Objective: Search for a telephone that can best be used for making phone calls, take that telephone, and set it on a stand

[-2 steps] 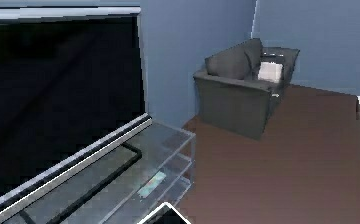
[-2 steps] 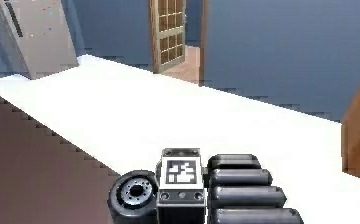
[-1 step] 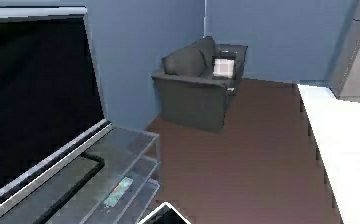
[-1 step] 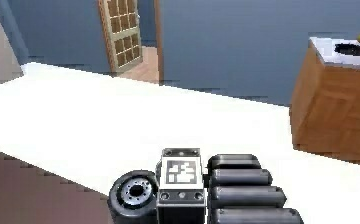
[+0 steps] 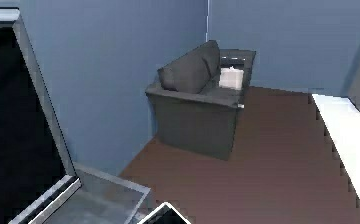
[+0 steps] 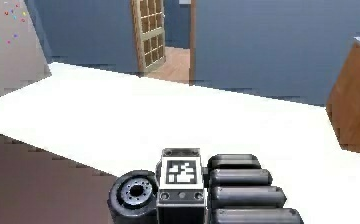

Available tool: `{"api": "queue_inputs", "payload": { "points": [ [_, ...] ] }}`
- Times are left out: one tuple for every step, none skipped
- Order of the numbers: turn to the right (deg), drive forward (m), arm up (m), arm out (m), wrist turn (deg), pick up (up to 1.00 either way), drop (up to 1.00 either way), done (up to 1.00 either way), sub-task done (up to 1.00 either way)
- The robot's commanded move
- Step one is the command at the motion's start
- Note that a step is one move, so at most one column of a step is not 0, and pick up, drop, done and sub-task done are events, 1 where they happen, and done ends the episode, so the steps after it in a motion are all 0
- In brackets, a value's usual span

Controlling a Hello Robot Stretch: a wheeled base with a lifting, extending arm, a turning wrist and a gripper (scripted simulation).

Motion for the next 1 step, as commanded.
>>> {"api": "queue_inputs", "payload": {
  "points": [
    [39.0,0.00,0.00,0.00,0.0,0.00,0.00,0.00,0.00]
  ]
}}
